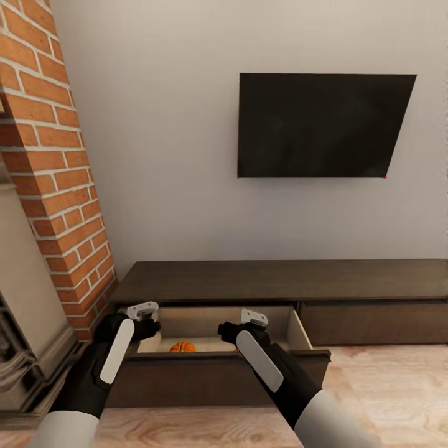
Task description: Place each of the two pumpkins and all three candles from the living room inside a cabinet in the living room (use any cabinet), then make sure every cabinet is closed, and position the cauldron so it is next to a table in the living room.
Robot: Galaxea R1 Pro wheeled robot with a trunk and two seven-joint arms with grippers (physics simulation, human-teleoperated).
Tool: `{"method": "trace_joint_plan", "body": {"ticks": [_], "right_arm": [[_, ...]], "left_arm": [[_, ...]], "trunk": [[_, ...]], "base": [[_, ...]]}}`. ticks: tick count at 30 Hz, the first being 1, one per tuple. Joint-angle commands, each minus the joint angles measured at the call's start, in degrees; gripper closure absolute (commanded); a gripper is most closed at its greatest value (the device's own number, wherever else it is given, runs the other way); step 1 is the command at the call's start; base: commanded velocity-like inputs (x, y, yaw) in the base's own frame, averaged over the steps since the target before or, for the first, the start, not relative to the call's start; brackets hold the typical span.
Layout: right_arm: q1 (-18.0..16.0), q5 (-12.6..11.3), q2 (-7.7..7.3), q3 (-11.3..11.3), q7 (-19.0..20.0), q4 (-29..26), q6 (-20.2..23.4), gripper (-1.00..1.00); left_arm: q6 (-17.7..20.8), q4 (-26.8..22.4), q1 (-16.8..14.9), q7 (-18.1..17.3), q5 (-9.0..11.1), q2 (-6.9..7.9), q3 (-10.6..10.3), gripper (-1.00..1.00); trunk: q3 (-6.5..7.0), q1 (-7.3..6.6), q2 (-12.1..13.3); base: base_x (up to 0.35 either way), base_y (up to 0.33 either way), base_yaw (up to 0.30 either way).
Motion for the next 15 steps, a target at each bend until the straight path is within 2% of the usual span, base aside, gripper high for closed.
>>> {"method": "trace_joint_plan", "body": {"ticks": [1, 9, 15], "right_arm": [[-0.1, -0.3, -0.02, 0.1, -0.4, -0.1, 0.2, -1.00], [-0.1, -0.3, -0.02, 0.1, -0.4, -0.1, 0.2, -1.00], [-0.1, -0.3, -0.04, 0.1, -0.4, -0.1, 0.2, -1.00]], "left_arm": [[0.1, -0.1, 0.0, 0.5, 0.6, -0.05, 0.0, -1.00], [0.1, -0.1, 0.0, 0.5, 0.6, -0.21, -0.1, -1.00], [0.1, -0.1, 0.0, 0.5, 0.6, -0.27, -0.2, -1.00]], "trunk": [[-0.06, -0.04, 0.0], [-0.06, -0.04, 0.0], [-0.06, -0.04, 0.0]], "base": [[-0.302, 0.084, 0.000], [-0.287, 0.021, 0.000], [-0.172, 0.001, 0.000]]}}
